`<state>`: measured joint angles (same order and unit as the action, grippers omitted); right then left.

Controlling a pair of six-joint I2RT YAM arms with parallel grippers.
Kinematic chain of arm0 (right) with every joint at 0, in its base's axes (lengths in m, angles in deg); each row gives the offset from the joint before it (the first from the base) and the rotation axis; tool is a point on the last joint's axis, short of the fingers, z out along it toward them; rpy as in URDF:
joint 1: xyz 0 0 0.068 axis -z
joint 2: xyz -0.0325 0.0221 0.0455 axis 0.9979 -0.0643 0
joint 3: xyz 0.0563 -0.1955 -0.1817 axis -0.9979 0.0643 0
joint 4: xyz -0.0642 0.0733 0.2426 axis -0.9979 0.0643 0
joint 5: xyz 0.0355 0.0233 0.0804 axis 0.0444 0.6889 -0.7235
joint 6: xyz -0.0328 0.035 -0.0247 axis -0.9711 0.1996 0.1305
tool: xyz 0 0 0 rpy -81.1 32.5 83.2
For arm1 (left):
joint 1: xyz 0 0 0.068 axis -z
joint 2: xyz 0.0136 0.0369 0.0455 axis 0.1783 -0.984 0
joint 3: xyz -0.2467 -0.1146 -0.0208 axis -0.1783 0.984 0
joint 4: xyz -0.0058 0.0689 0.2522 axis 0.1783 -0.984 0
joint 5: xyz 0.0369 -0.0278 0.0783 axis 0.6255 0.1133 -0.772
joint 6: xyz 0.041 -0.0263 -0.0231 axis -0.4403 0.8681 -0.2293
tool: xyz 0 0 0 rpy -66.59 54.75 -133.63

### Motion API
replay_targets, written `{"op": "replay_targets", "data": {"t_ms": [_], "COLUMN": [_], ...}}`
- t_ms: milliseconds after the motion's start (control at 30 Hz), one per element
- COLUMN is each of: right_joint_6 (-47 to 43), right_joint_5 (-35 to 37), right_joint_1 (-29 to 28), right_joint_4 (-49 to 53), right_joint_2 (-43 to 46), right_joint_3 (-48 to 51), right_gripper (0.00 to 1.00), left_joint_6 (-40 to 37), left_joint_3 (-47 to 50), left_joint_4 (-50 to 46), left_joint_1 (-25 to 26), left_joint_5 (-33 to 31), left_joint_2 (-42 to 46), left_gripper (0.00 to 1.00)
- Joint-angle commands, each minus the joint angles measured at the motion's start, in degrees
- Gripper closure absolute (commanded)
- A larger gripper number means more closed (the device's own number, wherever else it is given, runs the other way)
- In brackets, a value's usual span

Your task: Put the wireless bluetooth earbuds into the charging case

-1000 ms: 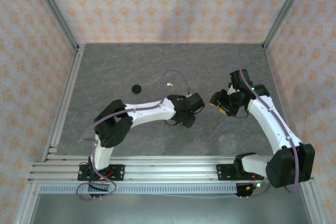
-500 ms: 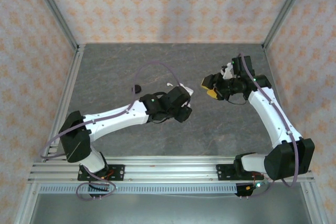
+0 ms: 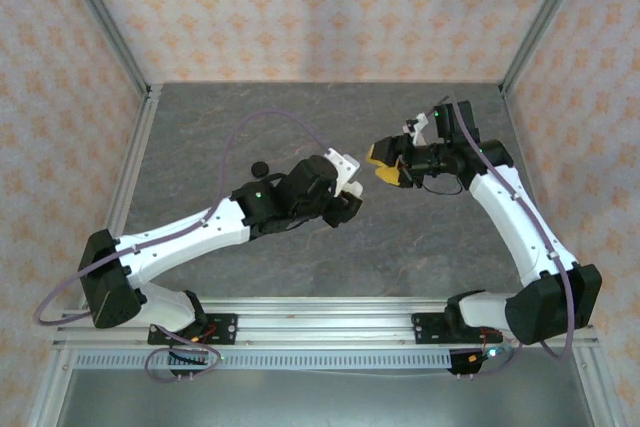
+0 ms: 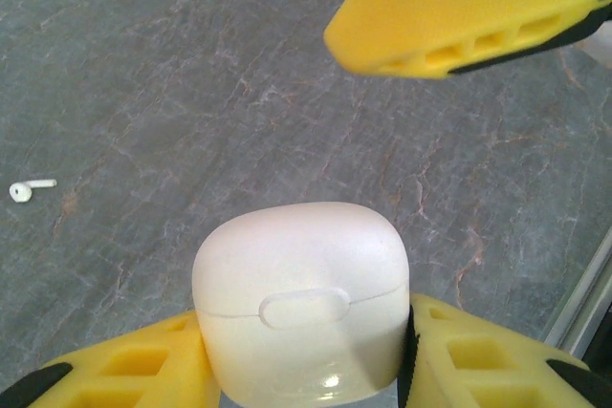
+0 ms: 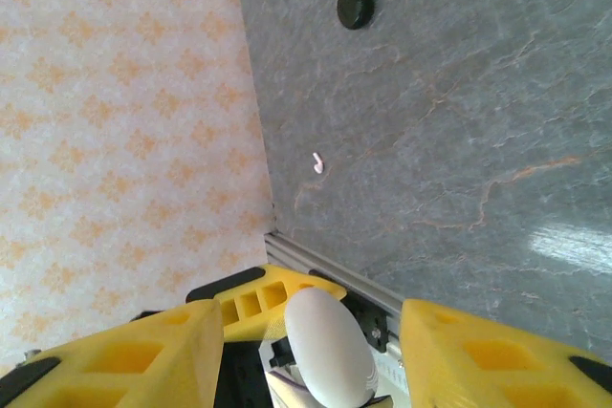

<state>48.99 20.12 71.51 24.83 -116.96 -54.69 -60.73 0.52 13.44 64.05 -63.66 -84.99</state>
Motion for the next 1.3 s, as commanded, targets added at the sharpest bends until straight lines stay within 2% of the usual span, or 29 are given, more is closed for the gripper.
{"op": "replay_targets", "data": {"t_ms": [0, 433, 767, 1267], "right_joint_6": [1.0, -4.0, -4.4, -6.3], "right_joint_5": [-3.0, -6.1, -8.3, -6.9], "right_joint_1": [-1.3, -2.4, -2.9, -5.2], "right_joint_4": [-2.2, 0.1, -2.6, -1.6], "right_joint_2": [1.6, 2.4, 4.8, 5.2], "right_joint_3": [-1.4, -1.3, 0.5, 0.3], "right_gripper": [0.48, 0.48, 0.54, 0.59], "left_joint_6": [-2.6, -3.1, -0.5, 0.7], "left_joint_3": [0.4, -4.7, -3.8, -1.9], "left_joint_4": [3.0, 3.2, 6.5, 7.8], "left_joint_1": [-1.0, -2.4, -3.3, -3.4], "left_joint_5": [2.1, 7.2, 9.7, 11.4], "left_joint_2": [1.8, 0.0, 1.3, 3.7], "left_gripper": [0.54, 0.54, 0.53, 0.53]}}
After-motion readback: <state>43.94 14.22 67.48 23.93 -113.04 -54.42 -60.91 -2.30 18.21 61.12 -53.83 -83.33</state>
